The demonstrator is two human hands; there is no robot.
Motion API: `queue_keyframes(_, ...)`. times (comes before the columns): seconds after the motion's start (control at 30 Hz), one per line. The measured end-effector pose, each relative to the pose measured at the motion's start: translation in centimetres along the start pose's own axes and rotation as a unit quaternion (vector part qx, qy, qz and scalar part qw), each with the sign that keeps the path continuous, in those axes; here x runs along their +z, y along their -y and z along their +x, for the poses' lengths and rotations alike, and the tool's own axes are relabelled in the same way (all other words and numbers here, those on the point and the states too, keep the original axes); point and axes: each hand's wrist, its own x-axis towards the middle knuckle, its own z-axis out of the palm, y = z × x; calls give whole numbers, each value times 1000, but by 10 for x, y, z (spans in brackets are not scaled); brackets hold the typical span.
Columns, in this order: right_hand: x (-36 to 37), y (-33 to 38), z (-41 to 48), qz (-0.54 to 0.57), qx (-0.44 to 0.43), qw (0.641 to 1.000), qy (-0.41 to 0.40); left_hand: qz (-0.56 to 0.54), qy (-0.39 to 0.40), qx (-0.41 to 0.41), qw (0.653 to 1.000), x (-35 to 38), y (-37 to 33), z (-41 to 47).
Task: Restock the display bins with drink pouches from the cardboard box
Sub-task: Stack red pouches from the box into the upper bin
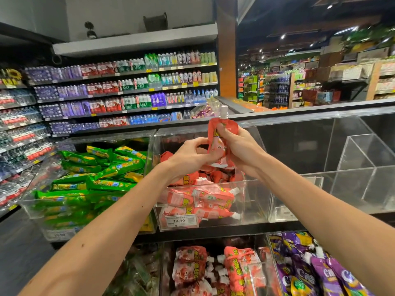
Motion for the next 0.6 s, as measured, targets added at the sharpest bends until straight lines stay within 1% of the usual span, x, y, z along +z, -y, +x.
queue_keyframes(0.03, 1, 1, 0, 12, 1, 1000, 7, -3, -23, 7, 1000, 0, 1, 1)
queue_keyframes(0.07, 0, 2, 0, 1, -3, 1000, -1, 9, -45, 8, 999, -2, 1, 1)
queue_keyframes(0.1, -3, 2, 2, -52, -21, 998, -34, 34, -66, 6, 997, -5, 2, 1)
queue_keyframes(0.13, -9, 3, 5, -154, -65, 982, -90, 72, -84, 4, 994, -9, 2, 1)
queue_keyframes(0.17, -17, 6, 8, -279, -140, 938, -151, 119, -96, 4, 988, -15, 4, 2)
queue_keyframes(0.2, -25, 10, 11, -396, -229, 872, -175, 171, -96, 0, 981, -20, 5, 3)
queue_keyframes(0.23, -30, 14, 13, -492, -300, 804, -150, 215, -86, -4, 973, -24, 5, 4)
queue_keyframes(0.27, -30, 20, 11, -572, -322, 749, -84, 251, -72, -9, 965, -27, 6, 5)
queue_keyframes(0.3, -28, 23, 10, -633, -302, 713, -6, 279, -56, -11, 959, -28, 6, 6)
queue_keyframes(0.33, -24, 23, 9, -677, -263, 684, 61, 303, -41, -13, 952, -28, 6, 8)
queue_keyframes(0.37, -20, 17, 10, -707, -222, 663, 107, 321, -32, -13, 946, -26, 7, 11)
queue_keyframes(0.4, -16, 10, 11, -721, -195, 652, 130, 337, -30, -14, 941, -24, 8, 14)
queue_keyframes(0.43, -12, 4, 13, -724, -185, 650, 135, 354, -34, -17, 934, -21, 10, 18)
queue_keyframes(0.53, -8, -14, 20, -730, -169, 649, 129, 376, -42, -38, 925, -14, 21, 26)
queue_keyframes(0.6, -8, -23, 24, -731, -144, 651, 147, 376, -40, -55, 924, -8, 31, 29)
